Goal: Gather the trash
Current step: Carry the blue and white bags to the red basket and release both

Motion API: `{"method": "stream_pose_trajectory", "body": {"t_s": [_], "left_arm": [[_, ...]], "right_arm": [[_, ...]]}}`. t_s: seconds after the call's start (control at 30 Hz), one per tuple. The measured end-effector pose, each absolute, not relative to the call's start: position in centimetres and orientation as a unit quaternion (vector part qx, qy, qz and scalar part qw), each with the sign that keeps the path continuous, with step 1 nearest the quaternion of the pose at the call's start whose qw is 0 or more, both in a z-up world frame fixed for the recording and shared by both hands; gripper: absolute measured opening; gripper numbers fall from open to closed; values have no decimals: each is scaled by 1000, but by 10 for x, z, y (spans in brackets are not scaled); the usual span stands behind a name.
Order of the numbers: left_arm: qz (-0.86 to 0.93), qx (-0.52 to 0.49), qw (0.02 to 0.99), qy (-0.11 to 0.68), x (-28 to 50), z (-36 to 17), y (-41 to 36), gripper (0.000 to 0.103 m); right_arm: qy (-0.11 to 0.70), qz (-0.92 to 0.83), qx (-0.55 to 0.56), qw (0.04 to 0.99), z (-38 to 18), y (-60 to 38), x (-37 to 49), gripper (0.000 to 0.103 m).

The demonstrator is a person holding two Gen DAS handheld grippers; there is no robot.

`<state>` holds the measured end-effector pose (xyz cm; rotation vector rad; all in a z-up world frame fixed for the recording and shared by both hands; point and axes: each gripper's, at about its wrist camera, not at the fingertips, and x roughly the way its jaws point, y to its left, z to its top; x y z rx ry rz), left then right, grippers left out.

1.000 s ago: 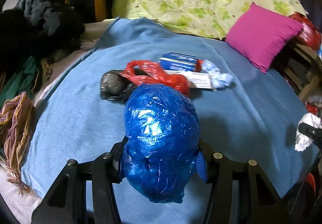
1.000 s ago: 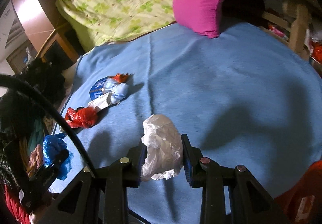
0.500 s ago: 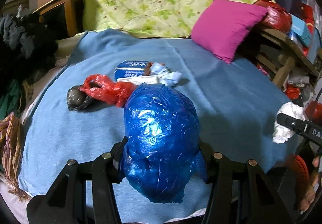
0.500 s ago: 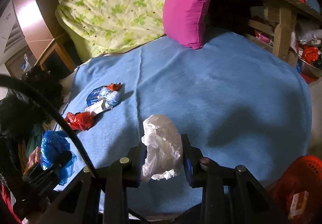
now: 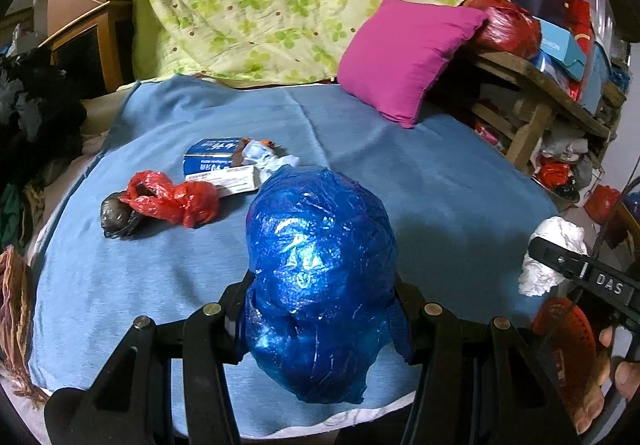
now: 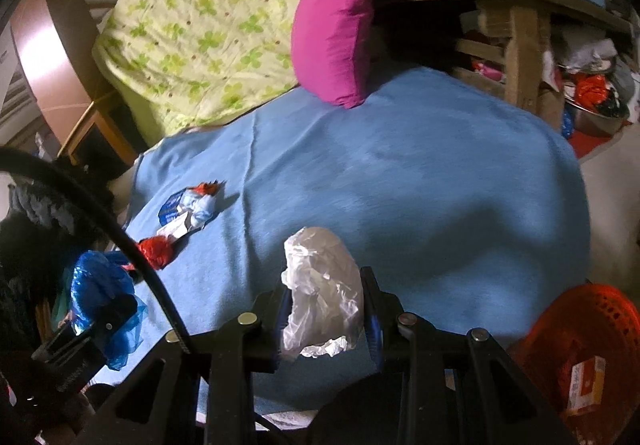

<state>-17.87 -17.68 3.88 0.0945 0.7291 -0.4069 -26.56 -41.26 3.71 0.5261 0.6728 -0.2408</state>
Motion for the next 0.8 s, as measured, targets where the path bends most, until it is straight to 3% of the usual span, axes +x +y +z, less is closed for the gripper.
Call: {"method": "stream_pose_trajectory", "body": {"t_s": [0.8], "left_arm": [[-300,85,885,346,-224,47,-254,56]], "right_arm": [[292,-254,268,882,48,-485,-402,33]]}}
